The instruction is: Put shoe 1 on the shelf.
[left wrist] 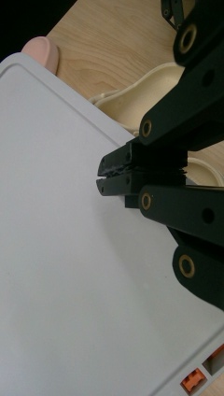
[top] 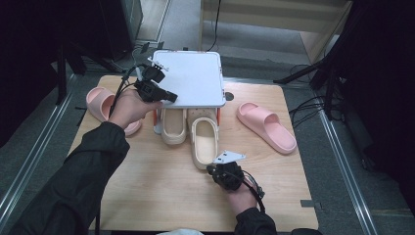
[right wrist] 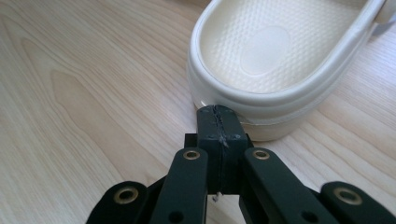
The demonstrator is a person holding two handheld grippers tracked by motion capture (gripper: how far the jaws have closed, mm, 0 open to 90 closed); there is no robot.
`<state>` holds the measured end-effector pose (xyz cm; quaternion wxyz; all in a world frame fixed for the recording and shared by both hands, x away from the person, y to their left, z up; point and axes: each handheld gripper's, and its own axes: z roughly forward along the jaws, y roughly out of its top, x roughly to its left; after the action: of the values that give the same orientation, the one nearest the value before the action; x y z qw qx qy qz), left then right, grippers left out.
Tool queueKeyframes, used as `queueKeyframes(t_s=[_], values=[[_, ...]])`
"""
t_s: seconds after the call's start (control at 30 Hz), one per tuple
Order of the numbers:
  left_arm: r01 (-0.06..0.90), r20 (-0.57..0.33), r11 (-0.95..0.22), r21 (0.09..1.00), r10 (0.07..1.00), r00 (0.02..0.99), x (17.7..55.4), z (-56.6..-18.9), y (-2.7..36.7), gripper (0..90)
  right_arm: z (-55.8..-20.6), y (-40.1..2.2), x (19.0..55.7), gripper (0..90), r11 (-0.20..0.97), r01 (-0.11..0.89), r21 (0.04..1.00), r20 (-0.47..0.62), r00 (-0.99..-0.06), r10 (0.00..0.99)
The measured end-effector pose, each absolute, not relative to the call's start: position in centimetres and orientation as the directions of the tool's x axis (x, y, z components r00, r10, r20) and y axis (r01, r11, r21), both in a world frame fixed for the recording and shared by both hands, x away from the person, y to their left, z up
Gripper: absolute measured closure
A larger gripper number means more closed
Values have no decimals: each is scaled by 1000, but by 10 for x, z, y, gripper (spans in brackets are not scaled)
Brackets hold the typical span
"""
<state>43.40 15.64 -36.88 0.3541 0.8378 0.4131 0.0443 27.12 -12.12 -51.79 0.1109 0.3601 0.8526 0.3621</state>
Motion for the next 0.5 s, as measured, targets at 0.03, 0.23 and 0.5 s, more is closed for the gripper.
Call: queueKeyframes(t_s=[0.03, 0.23, 0.5], values=[[661, -219, -406, 631, 724, 654, 434, -369, 156, 889, -517, -120, 272, 900, 478, 531, 699, 71, -717, 693], [662, -220, -408, 629, 723, 655, 434, -369, 156, 889, -511, -112, 280, 900, 472, 505, 723, 55, -723, 689], [663, -225, -404, 631, 722, 654, 434, -369, 157, 889, -508, -96, 305, 900, 459, 509, 728, 51, -708, 705]])
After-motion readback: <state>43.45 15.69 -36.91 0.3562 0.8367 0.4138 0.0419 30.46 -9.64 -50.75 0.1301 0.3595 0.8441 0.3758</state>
